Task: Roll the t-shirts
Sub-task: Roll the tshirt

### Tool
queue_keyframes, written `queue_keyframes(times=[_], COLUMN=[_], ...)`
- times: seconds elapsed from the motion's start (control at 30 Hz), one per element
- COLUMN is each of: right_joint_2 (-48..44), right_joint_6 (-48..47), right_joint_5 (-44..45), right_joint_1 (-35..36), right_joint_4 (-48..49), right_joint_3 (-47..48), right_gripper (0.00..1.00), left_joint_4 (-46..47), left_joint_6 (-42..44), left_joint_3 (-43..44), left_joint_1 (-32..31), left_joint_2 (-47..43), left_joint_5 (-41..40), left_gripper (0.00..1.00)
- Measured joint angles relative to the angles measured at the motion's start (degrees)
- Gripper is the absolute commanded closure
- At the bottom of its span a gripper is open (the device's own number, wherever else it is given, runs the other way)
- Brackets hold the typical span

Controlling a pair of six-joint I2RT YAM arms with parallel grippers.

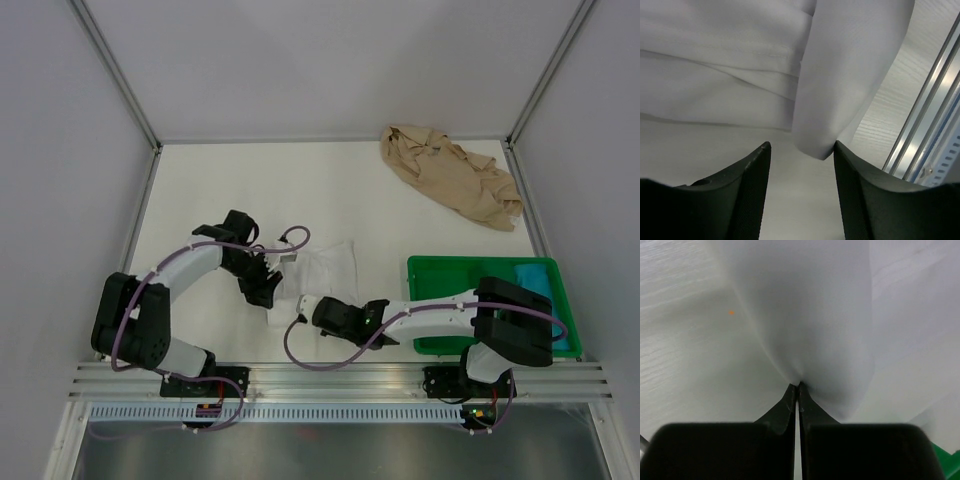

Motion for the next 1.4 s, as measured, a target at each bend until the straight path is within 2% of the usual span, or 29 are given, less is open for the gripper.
queue_keyframes(times=[0.07, 0.2, 0.4, 0.7, 0.83, 1.23, 1.4], right_joint_2=[-1.3, -3.5, -7.3, -7.6, -7.1, -3.7, -2.8], right_joint_6=[0.4, 0.8, 0.9, 0.0, -0.7, -1.1, -1.3], right_joint_5=[-4.3, -13.2, -24.7, -40.0, -46.1, -53.7, -55.2], right_joint_1=[-3.0, -8.5, -15.1, -24.0, -28.4, -31.8, -33.0], right_joint_4=[0.0, -0.1, 0.1, 0.1, 0.1, -1.1, -1.4], right_joint_3=[0.0, -0.1, -0.4, -0.4, -0.4, -0.4, -0.4], right_gripper=[1.0, 1.0, 1.0, 1.0, 1.0, 1.0, 1.0], left_joint_4=[0.0, 0.5, 1.3, 4.0, 7.9, 19.7, 24.5], left_joint_6=[-0.3, -0.3, -0.4, 0.9, 1.1, 1.1, 2.3], left_joint_3=[0.5, 2.6, 3.4, -7.2, -11.0, -16.5, -19.4], left_joint_1=[0.1, 0.1, -1.8, -14.8, -16.0, -19.9, -20.4], left_joint_2=[-3.6, -13.0, -17.0, -20.8, -20.6, -18.9, -16.4], left_joint_5=[-1.8, -4.6, -5.7, -6.6, -9.9, -11.8, -13.4], left_gripper=[0.35, 0.35, 0.34, 0.32, 0.32, 0.28, 0.31])
